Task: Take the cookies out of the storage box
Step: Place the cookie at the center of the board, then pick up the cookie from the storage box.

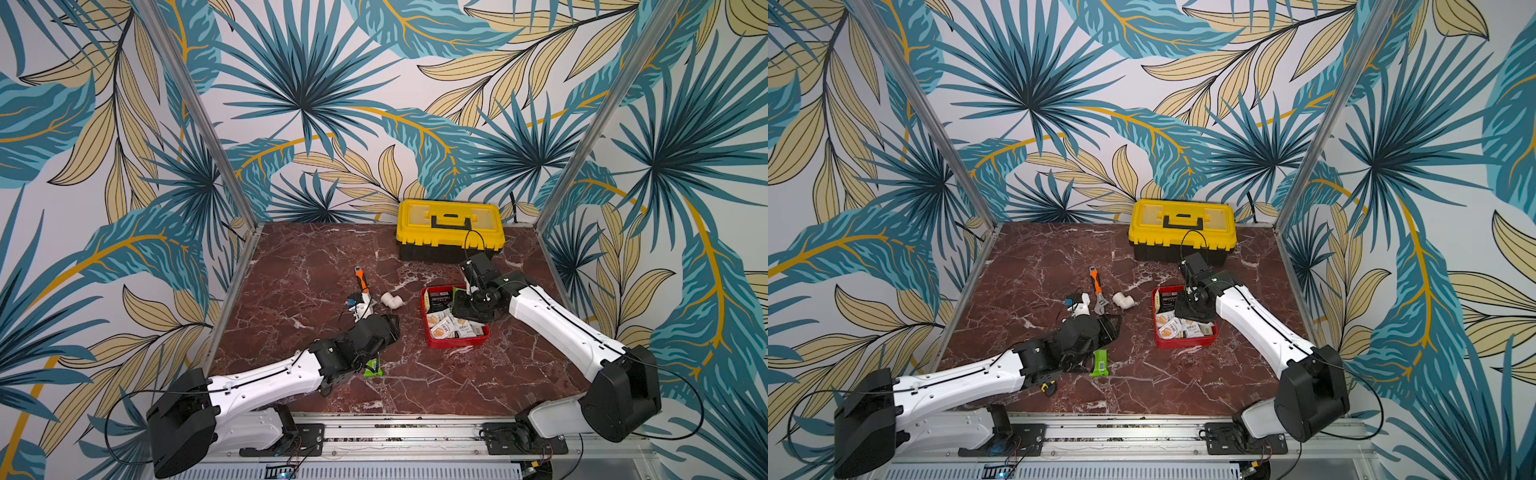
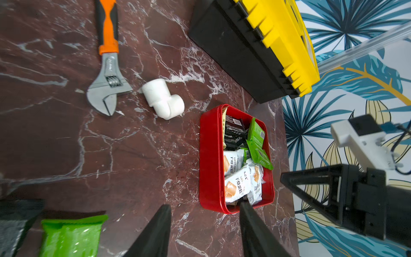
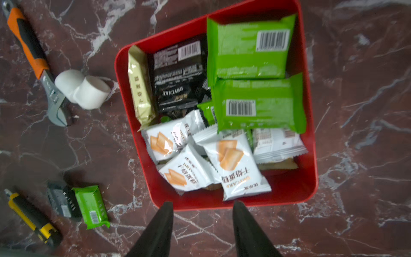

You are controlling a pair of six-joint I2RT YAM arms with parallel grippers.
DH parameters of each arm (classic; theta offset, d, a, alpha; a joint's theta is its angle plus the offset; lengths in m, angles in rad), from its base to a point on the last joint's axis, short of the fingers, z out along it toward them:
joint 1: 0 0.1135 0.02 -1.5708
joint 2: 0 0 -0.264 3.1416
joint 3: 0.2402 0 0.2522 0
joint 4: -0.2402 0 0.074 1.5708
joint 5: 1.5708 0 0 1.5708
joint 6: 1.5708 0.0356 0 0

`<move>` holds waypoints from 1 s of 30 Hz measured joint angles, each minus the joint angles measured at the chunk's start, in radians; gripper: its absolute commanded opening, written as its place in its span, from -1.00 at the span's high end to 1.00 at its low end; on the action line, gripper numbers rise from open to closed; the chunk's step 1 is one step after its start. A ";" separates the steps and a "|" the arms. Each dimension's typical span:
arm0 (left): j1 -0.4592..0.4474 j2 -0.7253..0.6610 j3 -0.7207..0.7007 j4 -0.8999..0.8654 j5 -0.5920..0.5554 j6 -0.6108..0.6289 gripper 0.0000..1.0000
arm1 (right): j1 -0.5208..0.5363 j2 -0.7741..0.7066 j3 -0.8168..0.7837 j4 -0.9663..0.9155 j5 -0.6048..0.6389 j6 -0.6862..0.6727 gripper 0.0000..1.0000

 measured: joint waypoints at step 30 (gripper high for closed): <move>0.103 0.892 0.872 -0.021 0.399 0.385 -0.20 | -0.252 -0.389 -0.341 0.169 -0.008 0.134 0.00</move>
